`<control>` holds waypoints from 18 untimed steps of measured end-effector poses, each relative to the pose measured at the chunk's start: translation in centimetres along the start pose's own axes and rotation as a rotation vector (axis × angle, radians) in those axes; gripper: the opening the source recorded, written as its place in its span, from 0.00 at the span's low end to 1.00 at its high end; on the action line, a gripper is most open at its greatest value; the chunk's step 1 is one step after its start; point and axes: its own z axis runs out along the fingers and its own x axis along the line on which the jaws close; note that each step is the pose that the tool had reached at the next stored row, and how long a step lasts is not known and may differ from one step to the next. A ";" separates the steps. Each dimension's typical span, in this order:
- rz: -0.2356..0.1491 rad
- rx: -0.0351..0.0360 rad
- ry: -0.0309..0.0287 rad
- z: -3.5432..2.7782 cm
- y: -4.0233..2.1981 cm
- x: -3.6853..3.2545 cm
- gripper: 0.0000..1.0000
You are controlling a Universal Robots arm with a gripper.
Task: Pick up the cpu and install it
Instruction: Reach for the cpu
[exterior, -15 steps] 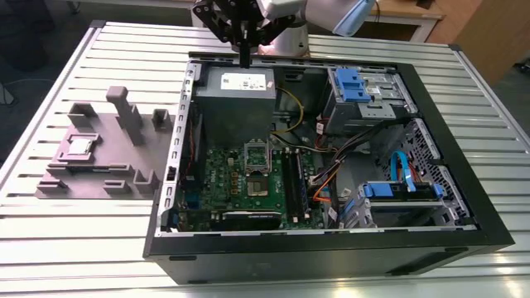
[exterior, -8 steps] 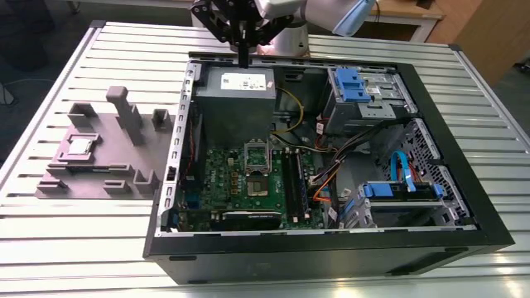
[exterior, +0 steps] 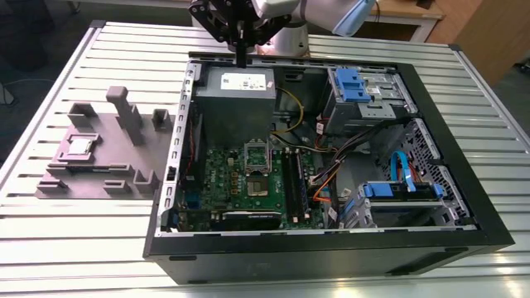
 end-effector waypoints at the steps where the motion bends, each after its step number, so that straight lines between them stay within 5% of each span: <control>1: 0.000 0.0000 0.0000 0.00 -0.01 0.12 0.11; 5: 0.000 0.0000 0.0000 -0.01 -0.02 0.19 0.11; 7: 0.000 0.0000 0.0000 -0.03 -0.11 1.45 0.11; 18: 0.000 0.0000 0.0000 -0.05 -0.14 1.87 0.11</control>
